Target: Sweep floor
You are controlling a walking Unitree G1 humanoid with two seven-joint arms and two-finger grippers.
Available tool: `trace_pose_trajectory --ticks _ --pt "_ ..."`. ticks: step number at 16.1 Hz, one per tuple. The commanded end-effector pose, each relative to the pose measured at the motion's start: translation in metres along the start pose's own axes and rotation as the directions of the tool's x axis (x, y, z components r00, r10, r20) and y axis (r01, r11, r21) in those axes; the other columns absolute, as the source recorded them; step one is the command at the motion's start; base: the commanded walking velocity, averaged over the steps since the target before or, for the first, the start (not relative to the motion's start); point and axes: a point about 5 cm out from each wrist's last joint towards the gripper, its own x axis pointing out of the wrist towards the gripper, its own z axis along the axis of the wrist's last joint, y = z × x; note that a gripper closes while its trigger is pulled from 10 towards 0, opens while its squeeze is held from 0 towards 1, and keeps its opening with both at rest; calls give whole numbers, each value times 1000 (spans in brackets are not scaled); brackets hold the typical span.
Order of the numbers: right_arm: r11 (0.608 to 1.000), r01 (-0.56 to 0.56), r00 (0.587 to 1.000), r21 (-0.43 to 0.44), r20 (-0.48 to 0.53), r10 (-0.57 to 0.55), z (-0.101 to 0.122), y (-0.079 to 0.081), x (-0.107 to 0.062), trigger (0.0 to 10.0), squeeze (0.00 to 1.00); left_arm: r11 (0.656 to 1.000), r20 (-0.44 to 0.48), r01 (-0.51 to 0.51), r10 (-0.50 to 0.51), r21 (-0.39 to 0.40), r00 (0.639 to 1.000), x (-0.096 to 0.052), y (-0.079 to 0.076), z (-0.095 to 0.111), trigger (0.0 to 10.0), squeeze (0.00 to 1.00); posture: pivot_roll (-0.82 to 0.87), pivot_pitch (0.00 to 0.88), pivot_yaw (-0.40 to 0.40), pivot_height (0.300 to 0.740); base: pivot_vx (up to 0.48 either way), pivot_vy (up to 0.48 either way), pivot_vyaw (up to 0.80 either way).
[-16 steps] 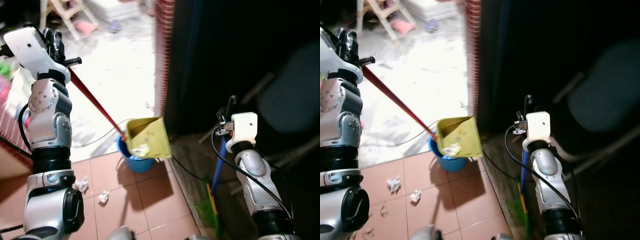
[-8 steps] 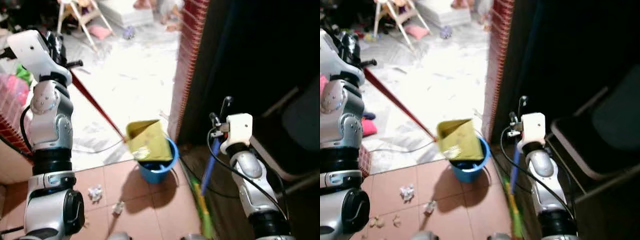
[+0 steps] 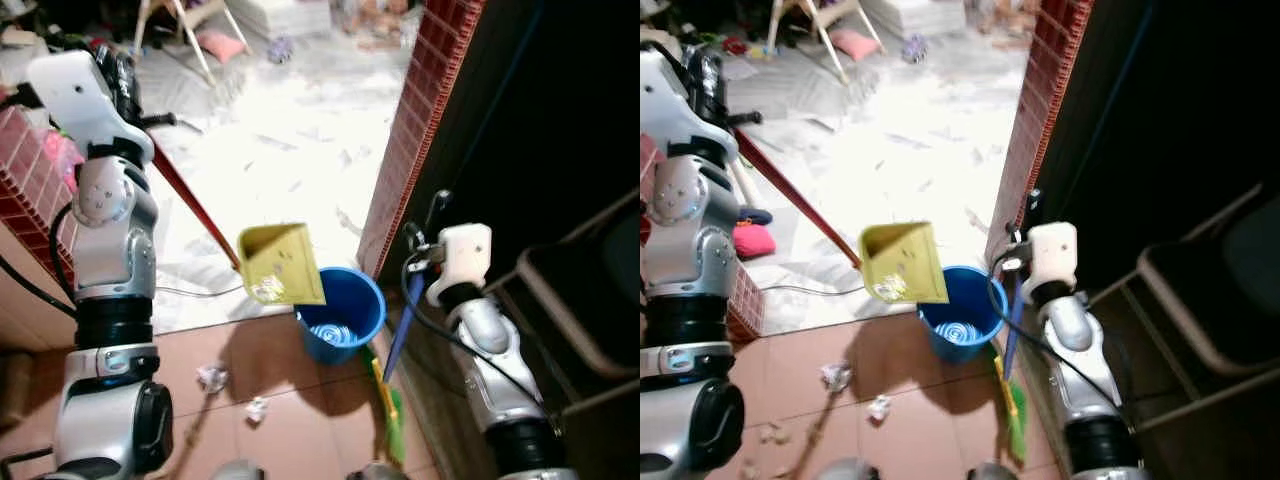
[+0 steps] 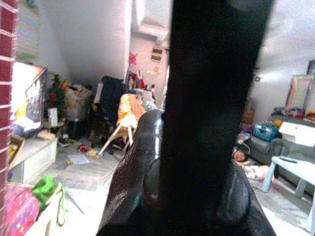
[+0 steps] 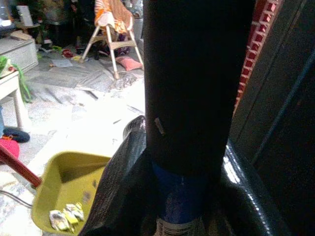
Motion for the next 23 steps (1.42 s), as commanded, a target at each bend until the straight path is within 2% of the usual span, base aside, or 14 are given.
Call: trace_pose_trajectory --ticks 1,3,9,12,13,14,16,17,18,19,20,21,22,23 --pt "1000 14 999 -25 47 -13 11 -6 2 10000 0 1000 91 16 -15 -1 996 4 -6 18 10000 0 -38 0 -20 740 0 0 0" --pt "999 19 999 -30 44 -18 10 -7 0 10000 0 999 96 39 -38 -6 995 4 -15 16 10000 0 -42 0 -19 740 0 0 0" --pt "998 43 998 -44 45 -41 10 -8 -1 10000 0 979 115 199 -194 -39 974 6 -64 11 10000 0 -60 0 2 740 0 0 0" --pt "998 53 997 -44 50 -51 10 -7 -2 10000 0 942 136 336 -333 -2 933 -4 -96 7 10000 0 -66 0 15 740 0 0 0" --pt "997 55 997 -44 50 -53 10 -8 -3 10000 0 933 136 360 -357 4 924 -7 -100 6 10000 0 -67 0 15 740 0 0 0" --pt "997 66 997 -47 52 -64 10 -10 -3 10000 0 887 139 460 -462 44 876 -17 -114 1 10000 0 -68 0 21 740 0 0 0" --pt "996 75 996 -50 53 -72 10 -12 -3 10000 0 798 168 581 -602 158 781 -31 -129 0 10000 0 -69 0 23 740 0 0 0" --pt "996 76 996 -51 53 -73 10 -12 -3 10000 0 762 174 624 -648 173 742 -37 -135 1 10000 0 -70 0 22 740 0 0 0" --pt "996 76 996 -53 55 -73 11 -12 -2 10000 0 707 173 685 -707 174 686 -47 -144 -1 10000 0 -65 0 20 740 0 0 0" --pt "996 76 996 -54 56 -73 11 -11 -2 10000 0 693 173 698 -721 180 671 -50 -146 -1 10000 0 -65 0 20 740 0 0 0" --pt "996 74 996 -56 57 -71 11 -10 -2 10000 0 630 164 758 -776 171 608 -62 -154 -5 10000 0 -66 0 19 740 0 0 0" --pt "996 73 996 -56 58 -70 11 -10 -1 10000 0 603 161 778 -797 176 582 -66 -157 -5 10000 0 -66 0 19 740 0 0 0" --pt "996 69 996 -59 60 -65 11 -11 0 10000 0 514 141 837 -858 188 494 -78 -164 -9 10000 0 -62 0 12 740 0 0 0" --pt "996 65 996 -61 61 -62 12 -11 1 10000 0 453 126 870 -891 197 436 -86 -169 -12 10000 0 -62 0 11 740 0 0 0"
